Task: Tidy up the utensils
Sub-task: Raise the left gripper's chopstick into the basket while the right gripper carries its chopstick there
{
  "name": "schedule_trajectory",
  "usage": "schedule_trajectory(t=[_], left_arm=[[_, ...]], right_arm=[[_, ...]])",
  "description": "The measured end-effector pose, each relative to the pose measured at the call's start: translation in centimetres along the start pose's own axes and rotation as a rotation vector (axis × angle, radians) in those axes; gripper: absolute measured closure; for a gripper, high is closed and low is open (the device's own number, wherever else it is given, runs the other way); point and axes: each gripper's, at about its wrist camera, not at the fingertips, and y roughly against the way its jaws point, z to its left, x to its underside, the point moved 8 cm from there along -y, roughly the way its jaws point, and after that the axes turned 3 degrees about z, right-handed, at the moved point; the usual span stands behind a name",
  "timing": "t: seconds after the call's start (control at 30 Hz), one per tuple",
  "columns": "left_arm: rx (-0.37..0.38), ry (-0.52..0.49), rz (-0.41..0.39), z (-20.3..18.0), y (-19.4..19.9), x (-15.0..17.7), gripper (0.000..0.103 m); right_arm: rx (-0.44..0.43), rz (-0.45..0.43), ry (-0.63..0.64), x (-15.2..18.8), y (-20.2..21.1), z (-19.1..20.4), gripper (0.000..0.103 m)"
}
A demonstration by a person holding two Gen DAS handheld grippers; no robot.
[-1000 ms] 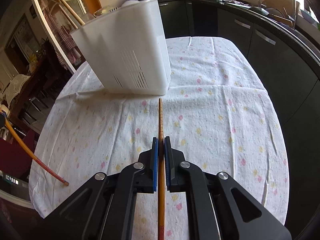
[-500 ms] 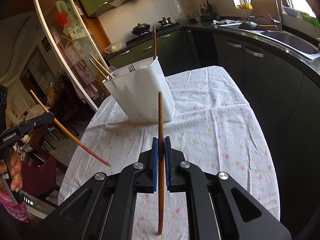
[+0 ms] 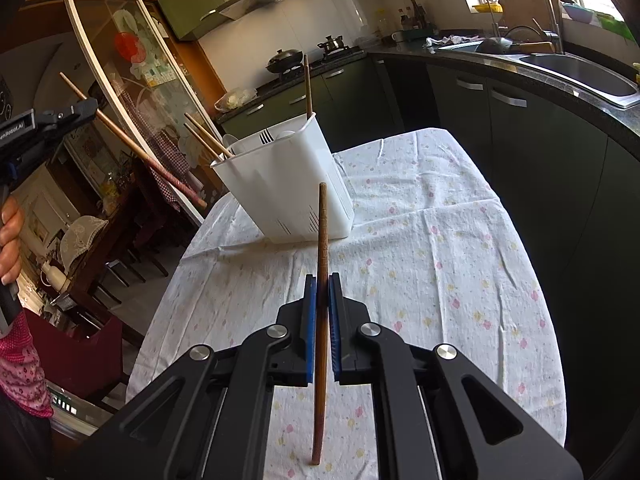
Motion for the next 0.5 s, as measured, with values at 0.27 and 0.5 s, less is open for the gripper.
schedule_trajectory(t=[0.27,0.5], left_arm=[[-0.07,0.001,-0.035,0.6,-2.1,-3.3,0.097],[-0.084,0.018,-0.056,1.3,-4.4,-4.1,0.097]], right_arm=[[-0.02,-0.002,-0.003,0.2,0.2,-0.2,0.096],[-0.02,0.005,-0.002,0.4,0.1,-0.4,0.096]])
